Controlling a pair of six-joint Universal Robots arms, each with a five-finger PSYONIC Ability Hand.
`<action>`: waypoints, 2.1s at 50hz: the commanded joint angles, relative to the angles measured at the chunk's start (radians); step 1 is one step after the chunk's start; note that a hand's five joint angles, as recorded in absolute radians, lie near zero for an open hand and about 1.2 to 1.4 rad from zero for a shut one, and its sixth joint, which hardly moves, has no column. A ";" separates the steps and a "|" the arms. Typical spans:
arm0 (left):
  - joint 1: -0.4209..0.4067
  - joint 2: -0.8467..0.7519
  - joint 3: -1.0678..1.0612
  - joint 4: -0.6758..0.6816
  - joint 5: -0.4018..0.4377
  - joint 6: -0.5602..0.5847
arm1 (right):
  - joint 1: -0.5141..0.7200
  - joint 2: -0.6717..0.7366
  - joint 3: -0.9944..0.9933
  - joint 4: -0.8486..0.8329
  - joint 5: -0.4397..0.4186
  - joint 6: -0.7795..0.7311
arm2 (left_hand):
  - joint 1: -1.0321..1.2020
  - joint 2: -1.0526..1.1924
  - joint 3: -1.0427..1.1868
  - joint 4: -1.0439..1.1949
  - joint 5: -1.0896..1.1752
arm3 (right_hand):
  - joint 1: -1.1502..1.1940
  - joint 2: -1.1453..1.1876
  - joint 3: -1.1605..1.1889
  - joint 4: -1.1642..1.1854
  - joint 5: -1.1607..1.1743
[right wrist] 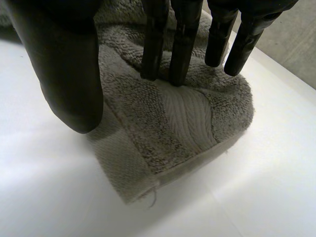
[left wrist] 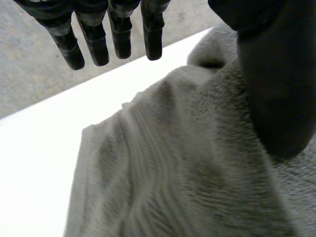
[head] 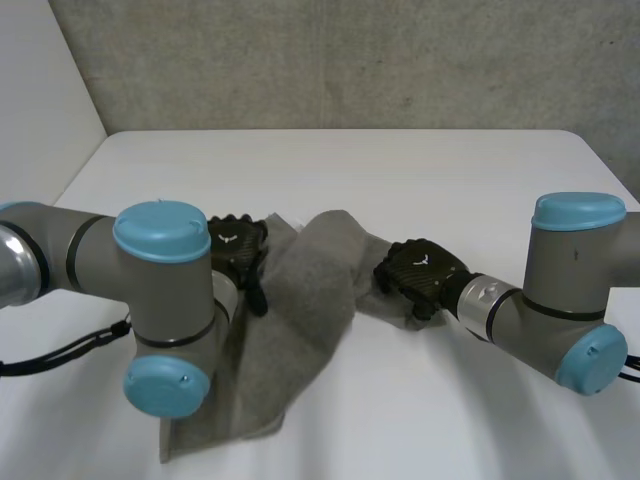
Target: Fold the towel.
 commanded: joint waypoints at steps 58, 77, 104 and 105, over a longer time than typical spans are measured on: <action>0.049 0.446 -0.367 -0.119 0.078 0.074 | -0.091 -0.050 -0.133 -0.037 -0.004 0.273 | -0.050 -0.047 -0.048 -0.054 -0.038 | 0.724 0.725 -0.045 -0.075 0.719; -0.029 0.441 -0.473 -0.165 -0.084 0.047 | -0.090 -0.050 -0.111 -0.039 -0.016 0.268 | 0.153 0.155 -0.048 -0.054 0.164 | 0.724 0.725 -0.045 -0.075 0.719; -0.078 0.278 -0.446 -0.153 -0.095 0.034 | -0.090 -0.053 -0.104 -0.040 -0.017 0.244 | 0.253 0.255 -0.048 -0.054 0.264 | 0.724 0.725 -0.045 -0.075 0.719; -0.078 0.269 -0.443 -0.142 -0.097 0.034 | -0.090 -0.053 -0.104 -0.040 -0.017 0.236 | 0.253 0.255 -0.048 -0.054 0.264 | 0.724 0.725 -0.045 -0.075 0.719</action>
